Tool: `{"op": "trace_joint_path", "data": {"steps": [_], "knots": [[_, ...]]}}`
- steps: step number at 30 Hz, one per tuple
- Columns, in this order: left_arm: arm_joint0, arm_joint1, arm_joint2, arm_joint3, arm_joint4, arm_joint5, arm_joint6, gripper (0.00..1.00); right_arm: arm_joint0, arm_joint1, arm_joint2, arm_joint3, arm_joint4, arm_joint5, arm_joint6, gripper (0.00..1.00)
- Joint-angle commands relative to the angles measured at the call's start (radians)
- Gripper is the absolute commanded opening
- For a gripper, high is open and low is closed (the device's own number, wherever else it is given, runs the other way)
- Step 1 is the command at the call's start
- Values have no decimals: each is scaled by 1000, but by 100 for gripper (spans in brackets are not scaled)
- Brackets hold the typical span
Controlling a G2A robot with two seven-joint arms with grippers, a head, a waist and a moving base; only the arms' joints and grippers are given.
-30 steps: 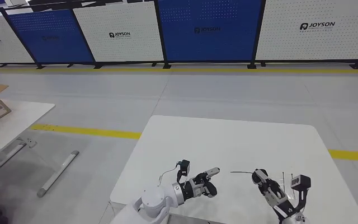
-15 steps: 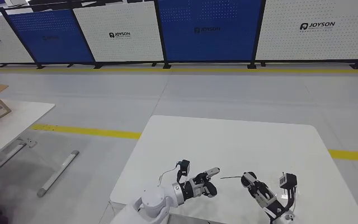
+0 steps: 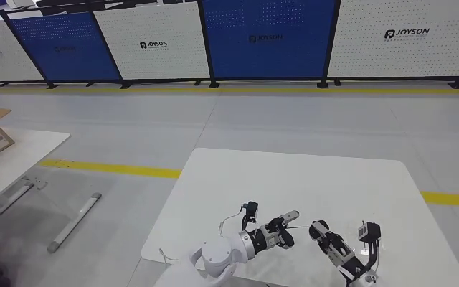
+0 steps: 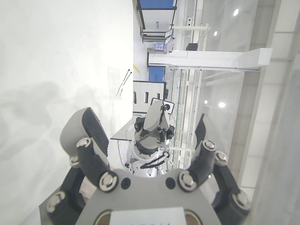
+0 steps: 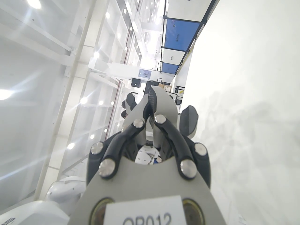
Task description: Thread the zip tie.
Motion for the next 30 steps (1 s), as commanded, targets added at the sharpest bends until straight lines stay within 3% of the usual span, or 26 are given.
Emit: {"op": "trace_joint_path", "data": {"steps": [1, 4, 7, 9, 19, 24, 30], "knots": [[0, 0, 0, 0, 0, 0, 0, 100, 1, 0, 0, 1, -1, 4, -5, 0], [3, 0, 1, -5, 6, -13, 5, 100, 8, -3, -10, 4, -61, 41, -69, 0], [22, 1, -7, -17, 19, -77, 29, 100, 13, -10, -41, -9, -111, 63, -135, 0], [31, 2, -8, -22, 24, -94, 38, 100, 15, -14, -59, -15, -135, 69, -170, 0], [34, 2, -7, -23, 24, -93, 42, 100, 17, -16, -67, -16, -140, 74, -180, 0], [19, 5, 12, -13, 87, -42, 11, 100, 17, -16, -67, -16, -140, 74, -180, 0], [22, 3, 15, -18, 84, -45, 33, 100, 17, -16, -67, -16, -140, 74, -180, 0]]}}
